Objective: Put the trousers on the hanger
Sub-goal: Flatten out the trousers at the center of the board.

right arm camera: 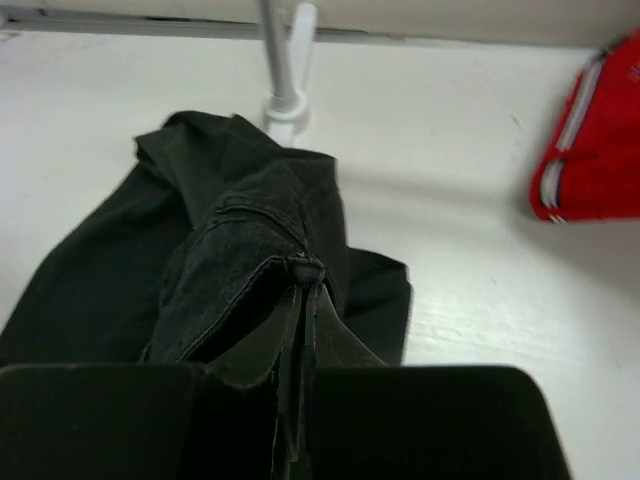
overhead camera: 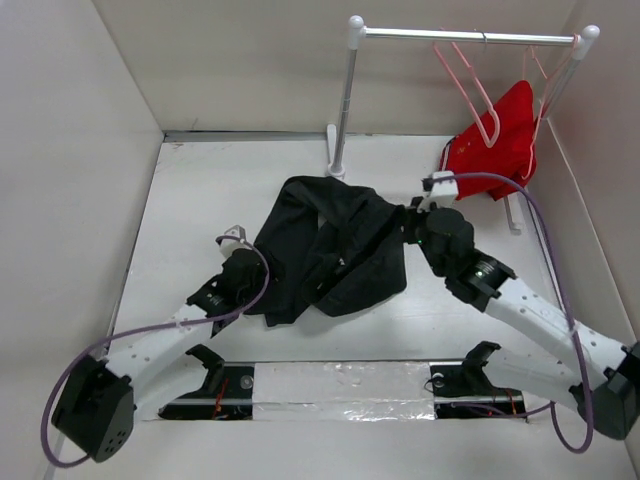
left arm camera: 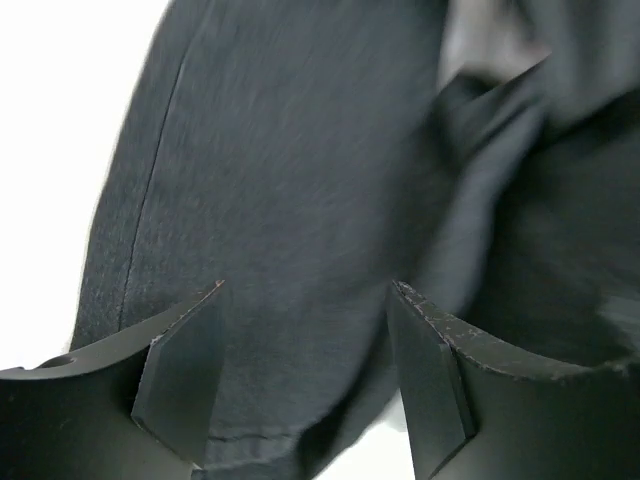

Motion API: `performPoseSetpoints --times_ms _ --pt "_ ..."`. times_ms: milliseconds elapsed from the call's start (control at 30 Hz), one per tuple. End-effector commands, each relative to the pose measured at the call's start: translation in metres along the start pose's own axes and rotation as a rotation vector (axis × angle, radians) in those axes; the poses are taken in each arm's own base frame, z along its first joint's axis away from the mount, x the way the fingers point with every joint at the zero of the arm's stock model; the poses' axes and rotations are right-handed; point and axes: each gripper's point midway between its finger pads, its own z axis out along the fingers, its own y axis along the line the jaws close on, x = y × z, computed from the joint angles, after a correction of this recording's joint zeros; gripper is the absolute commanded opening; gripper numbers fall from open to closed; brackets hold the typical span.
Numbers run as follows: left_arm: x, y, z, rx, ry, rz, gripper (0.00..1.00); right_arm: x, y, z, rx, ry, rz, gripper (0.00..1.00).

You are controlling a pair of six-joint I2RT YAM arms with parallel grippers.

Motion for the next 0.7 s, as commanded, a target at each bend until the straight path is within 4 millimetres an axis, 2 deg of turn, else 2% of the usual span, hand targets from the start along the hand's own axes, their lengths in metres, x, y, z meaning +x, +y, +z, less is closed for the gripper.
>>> performPoseSetpoints --times_ms 0,33,100,133,200,267,367,433,500,567,600,667 --pt "0.009 -0.008 0.012 0.028 0.039 0.050 0.60 0.002 -0.039 -0.017 0.096 -0.013 0.086 0.00" --pt "0.017 -0.009 0.018 0.021 0.067 0.068 0.60 0.003 -0.060 -0.024 0.148 -0.030 0.132 0.00" --pt "0.025 -0.011 0.024 0.017 0.101 0.103 0.61 0.007 -0.083 -0.032 0.218 -0.035 0.158 0.00" --pt "0.036 -0.013 0.029 0.005 0.142 0.135 0.62 0.006 -0.102 -0.039 0.269 -0.063 0.189 0.00" --pt "0.047 -0.020 0.031 0.007 0.172 0.187 0.62 0.002 -0.118 -0.044 0.303 -0.086 0.207 0.00" --pt "0.060 -0.035 0.030 0.012 0.185 0.249 0.62 -0.003 -0.134 -0.045 0.332 -0.108 0.230 0.00" --pt "0.059 -0.049 0.026 0.005 0.141 0.282 0.64 -0.003 -0.142 -0.036 0.322 -0.102 0.251 0.00" --pt "0.062 -0.052 0.027 0.021 0.153 0.288 0.69 -0.001 -0.144 -0.031 0.316 -0.096 0.267 0.00" --pt "0.066 -0.049 0.030 0.002 0.169 0.303 0.68 0.002 -0.142 -0.023 0.298 -0.086 0.274 0.00" --pt "0.076 -0.041 0.037 -0.026 0.200 0.325 0.60 0.004 -0.141 -0.020 0.294 -0.081 0.279 0.00" --pt "0.081 -0.034 0.041 -0.045 0.206 0.328 0.34 0.004 -0.141 -0.020 0.298 -0.081 0.282 0.00" --pt "0.081 -0.026 0.047 -0.077 0.209 0.299 0.08 0.002 -0.141 -0.021 0.299 -0.093 0.287 0.00"
